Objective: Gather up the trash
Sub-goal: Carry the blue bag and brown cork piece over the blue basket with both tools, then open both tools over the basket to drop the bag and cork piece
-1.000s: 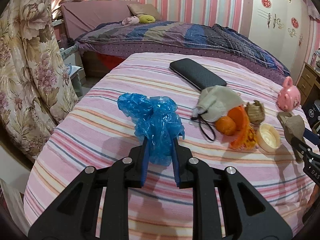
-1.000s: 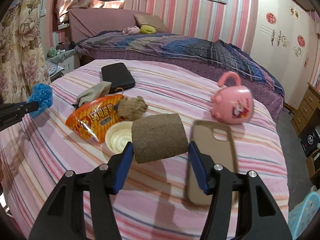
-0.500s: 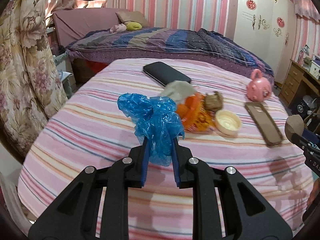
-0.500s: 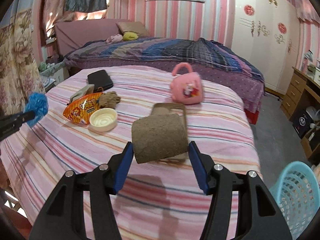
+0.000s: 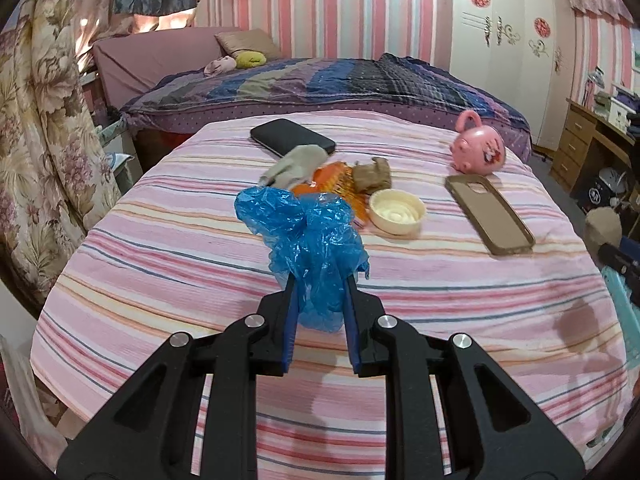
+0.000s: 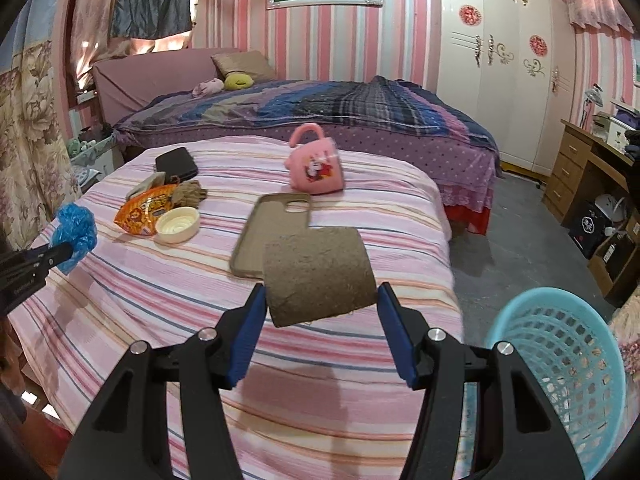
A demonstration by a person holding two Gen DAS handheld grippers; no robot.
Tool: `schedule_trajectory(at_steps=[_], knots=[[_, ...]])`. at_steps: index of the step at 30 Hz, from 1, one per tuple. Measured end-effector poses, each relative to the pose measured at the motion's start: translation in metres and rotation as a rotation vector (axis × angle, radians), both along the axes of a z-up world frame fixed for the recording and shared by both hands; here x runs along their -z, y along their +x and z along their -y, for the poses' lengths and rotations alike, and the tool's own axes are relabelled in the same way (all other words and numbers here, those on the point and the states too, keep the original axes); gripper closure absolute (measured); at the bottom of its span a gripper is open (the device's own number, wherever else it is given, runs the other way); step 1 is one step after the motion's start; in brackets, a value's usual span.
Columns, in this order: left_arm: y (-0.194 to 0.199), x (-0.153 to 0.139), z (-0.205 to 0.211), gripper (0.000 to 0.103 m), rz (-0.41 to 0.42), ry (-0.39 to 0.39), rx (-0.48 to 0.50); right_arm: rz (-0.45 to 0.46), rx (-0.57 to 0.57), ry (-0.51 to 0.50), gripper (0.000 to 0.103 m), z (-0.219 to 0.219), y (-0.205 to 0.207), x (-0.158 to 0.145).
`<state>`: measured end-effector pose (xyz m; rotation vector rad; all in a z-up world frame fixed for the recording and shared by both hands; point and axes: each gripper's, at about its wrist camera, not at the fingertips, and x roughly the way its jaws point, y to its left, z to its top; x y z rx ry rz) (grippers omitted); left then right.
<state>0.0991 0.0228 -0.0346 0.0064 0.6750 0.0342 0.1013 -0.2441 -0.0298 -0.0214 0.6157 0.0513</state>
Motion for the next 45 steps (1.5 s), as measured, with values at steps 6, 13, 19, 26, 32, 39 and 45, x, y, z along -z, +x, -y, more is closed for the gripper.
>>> schedule_trajectory(at_steps=[6, 13, 19, 26, 32, 39, 45], knots=[[-0.001, -0.004, 0.029, 0.084, 0.018, 0.019, 0.05, 0.008, 0.042, -0.015, 0.047, 0.033, -0.01, -0.002], [0.003, -0.009, 0.076, 0.084, 0.04, 0.029, 0.137, 0.0, 0.139, -0.042, 0.047, 0.09, -0.026, 0.003], [0.008, -0.001, 0.124, 0.084, 0.028, -0.006, 0.232, -0.011, 0.224, -0.063, 0.047, 0.136, -0.042, 0.007], [0.007, 0.002, 0.181, 0.084, 0.031, -0.027, 0.33, -0.034, 0.324, -0.054, 0.047, 0.192, -0.059, 0.017], [-0.001, -0.001, 0.243, 0.084, 0.044, -0.036, 0.423, -0.042, 0.399, -0.05, 0.047, 0.225, -0.066, 0.025], [-0.012, 0.0, 0.311, 0.084, 0.039, -0.063, 0.544, -0.043, 0.457, -0.062, 0.047, 0.244, -0.074, 0.028], [-0.022, 0.01, 0.357, 0.084, 0.028, -0.054, 0.622, -0.042, 0.517, -0.046, 0.047, 0.261, -0.082, 0.03]])
